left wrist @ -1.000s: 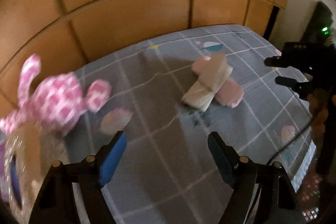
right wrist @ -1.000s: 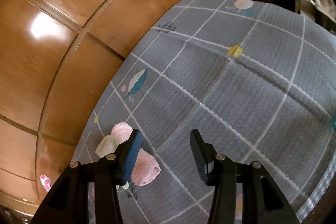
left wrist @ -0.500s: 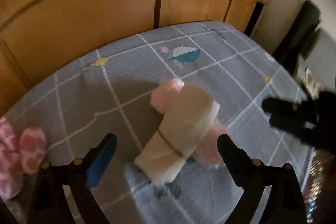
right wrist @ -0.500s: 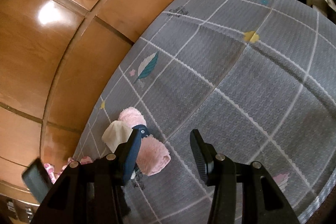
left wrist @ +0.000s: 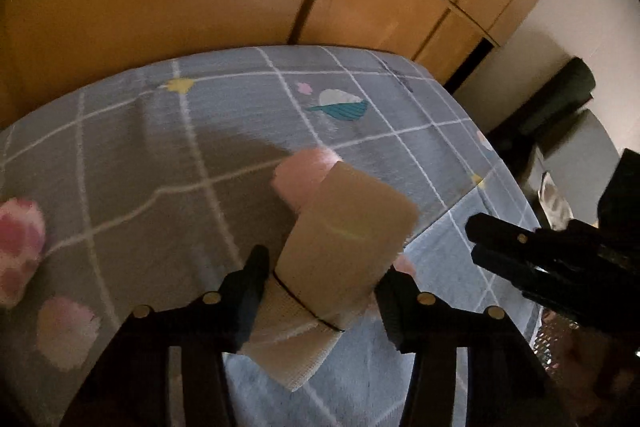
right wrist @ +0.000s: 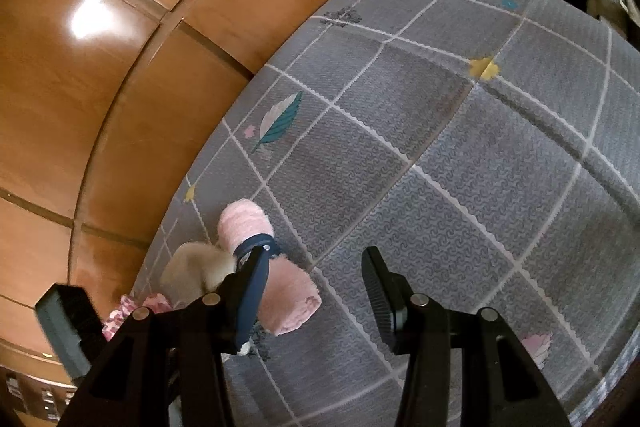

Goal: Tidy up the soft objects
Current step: 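Grasp the white mesh roll with the left tool while the right tool approaches the pink roll, then grasp the pink towel roll with the right tool while the left tool carries the white roll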

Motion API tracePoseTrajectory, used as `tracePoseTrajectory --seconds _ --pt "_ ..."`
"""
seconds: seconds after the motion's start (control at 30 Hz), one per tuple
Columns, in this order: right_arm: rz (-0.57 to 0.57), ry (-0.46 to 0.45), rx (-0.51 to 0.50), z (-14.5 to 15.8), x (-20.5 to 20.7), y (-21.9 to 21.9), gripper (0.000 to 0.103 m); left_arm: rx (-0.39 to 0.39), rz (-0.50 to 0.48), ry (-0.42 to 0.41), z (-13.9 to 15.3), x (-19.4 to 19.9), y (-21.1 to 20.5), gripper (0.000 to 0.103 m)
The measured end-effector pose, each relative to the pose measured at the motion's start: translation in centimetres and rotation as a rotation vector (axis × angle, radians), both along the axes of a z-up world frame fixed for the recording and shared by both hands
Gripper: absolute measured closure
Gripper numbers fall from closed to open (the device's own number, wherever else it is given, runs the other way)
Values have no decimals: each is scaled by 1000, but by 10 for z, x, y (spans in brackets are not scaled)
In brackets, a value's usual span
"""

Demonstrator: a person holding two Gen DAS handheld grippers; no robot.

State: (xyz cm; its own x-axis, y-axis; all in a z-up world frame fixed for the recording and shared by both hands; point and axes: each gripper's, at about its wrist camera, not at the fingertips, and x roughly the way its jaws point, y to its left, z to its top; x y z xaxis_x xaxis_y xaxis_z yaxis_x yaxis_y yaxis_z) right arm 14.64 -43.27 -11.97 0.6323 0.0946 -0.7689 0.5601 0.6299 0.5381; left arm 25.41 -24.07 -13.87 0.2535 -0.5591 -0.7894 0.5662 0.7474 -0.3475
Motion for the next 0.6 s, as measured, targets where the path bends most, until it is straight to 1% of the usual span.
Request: tracePoseTrajectory --seconds 0.13,0.23,0.3,0.37,0.47,0.53,0.6 --pt "53 27 -30 -3 10 8 54 27 55 -18 8 -13 22 52" --pt "111 63 -77 -6 19 20 54 102 80 -46 8 -26 37 52" --pt "172 95 -118 -8 30 31 54 142 88 -60 6 -33 45 52" --pt "224 124 -172 -9 40 43 54 167 99 -64 6 -36 52 52" --pt "295 131 -251 -8 55 58 54 185 106 -102 18 -40 63 52" --pt "340 126 -269 -10 65 66 53 196 100 -149 33 -41 66 52" --pt "354 134 -305 -14 74 72 52 204 98 -184 47 -37 68 52"
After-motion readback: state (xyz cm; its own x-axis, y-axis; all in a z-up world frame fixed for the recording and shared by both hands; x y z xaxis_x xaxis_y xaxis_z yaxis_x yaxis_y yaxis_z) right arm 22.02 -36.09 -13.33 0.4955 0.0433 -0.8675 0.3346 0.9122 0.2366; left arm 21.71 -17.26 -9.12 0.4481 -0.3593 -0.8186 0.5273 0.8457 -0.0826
